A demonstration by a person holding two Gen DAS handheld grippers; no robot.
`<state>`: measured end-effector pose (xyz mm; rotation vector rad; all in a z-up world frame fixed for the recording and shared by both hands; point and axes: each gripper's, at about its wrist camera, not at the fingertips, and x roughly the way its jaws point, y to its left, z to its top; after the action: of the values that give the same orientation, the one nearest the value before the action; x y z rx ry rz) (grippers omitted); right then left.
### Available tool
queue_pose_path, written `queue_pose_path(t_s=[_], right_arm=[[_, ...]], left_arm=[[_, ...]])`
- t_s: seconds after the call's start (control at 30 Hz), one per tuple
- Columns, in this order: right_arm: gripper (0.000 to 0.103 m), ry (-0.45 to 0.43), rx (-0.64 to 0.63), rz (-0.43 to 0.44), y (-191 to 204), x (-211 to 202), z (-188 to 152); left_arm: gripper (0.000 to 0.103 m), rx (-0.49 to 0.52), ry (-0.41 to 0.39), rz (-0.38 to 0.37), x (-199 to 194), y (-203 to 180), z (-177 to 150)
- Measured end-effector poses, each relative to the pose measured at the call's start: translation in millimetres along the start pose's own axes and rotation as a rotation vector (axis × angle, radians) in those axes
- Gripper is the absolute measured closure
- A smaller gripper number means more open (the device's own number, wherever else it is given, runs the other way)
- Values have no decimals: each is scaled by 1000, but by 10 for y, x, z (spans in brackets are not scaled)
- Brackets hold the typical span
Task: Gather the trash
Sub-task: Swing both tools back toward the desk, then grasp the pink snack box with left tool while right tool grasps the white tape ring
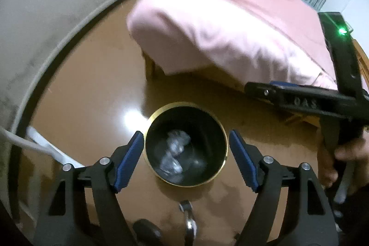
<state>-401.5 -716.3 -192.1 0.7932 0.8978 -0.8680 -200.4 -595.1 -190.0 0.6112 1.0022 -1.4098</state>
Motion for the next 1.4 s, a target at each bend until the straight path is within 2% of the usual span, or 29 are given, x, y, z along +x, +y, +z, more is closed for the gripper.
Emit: queue_pose_path(t_s=[0.13, 0.2, 0.27, 0.33, 0.4, 0.43, 0.5, 0.53, 0.6, 0.63, 0.67, 0.73, 0.83, 1.0, 1.17, 1.2, 1.23, 1.3, 1.4], right_arm=[[27, -133, -99, 32, 474, -681, 187], [26, -166, -167, 64, 774, -899, 196], [26, -184, -275, 117, 1280, -1073, 133], [26, -178, -376, 182, 1785, -1153, 16], [26, -162, -500, 252, 2414, -1195, -151], [26, -155, -543, 273, 2647, -1202, -224], [26, -136, -670, 335, 3280, -1224, -455], [26, -129, -710, 357, 3497, -1234, -553], [26, -103, -817, 417, 4056, -1252, -818], [26, -93, -850, 435, 4232, -1260, -915], [26, -81, -894, 460, 4469, -1265, -1052], [26, -60, -970, 492, 4877, -1264, -1313], [26, -36, -1033, 514, 5290, -1284, -1668], [26, -31, -1091, 480, 5748, -1188, -1935], [31, -51, -1113, 436, 5896, -1145, -2065], [35, -50, -1110, 435, 5923, -1126, -2058], [46, -46, -1106, 441, 5926, -1114, -2044], [60, -45, -1096, 450, 5920, -1122, -2019], [61, -60, -1098, 441, 5837, -1151, -1995]], left_arm=[[17, 39, -114, 70, -1013, 4, -41], [14, 34, -165, 119, -1498, 106, -140], [13, -1, -227, 180, -2036, 334, -337], [13, -71, -282, 269, -2556, 678, -619], [13, -138, -312, 346, -2907, 965, -860], [13, -194, -331, 408, -3183, 1206, -1098], [13, -263, -340, 486, -3481, 1484, -1404], [13, -325, -342, 555, -3716, 1711, -1682], [13, -395, -337, 626, -3979, 1960, -2012], [13, -461, -329, 693, -4172, 2150, -2292], [13, -503, -327, 727, -4291, 2254, -2474], [13, -585, -320, 768, -4504, 2440, -2840], [13, -703, -310, 821, -4732, 2667, -3322], [13, -803, -317, 820, -4856, 2873, -3787], [13, -818, -317, 823, -4837, 2961, -3816], [13, -816, -314, 824, -4793, 3025, -3784], [13, -813, -310, 827, -4773, 3070, -3761], [13, -811, -293, 853, -4740, 3163, -3721], [13, -805, -277, 859, -4675, 3370, -3576]])
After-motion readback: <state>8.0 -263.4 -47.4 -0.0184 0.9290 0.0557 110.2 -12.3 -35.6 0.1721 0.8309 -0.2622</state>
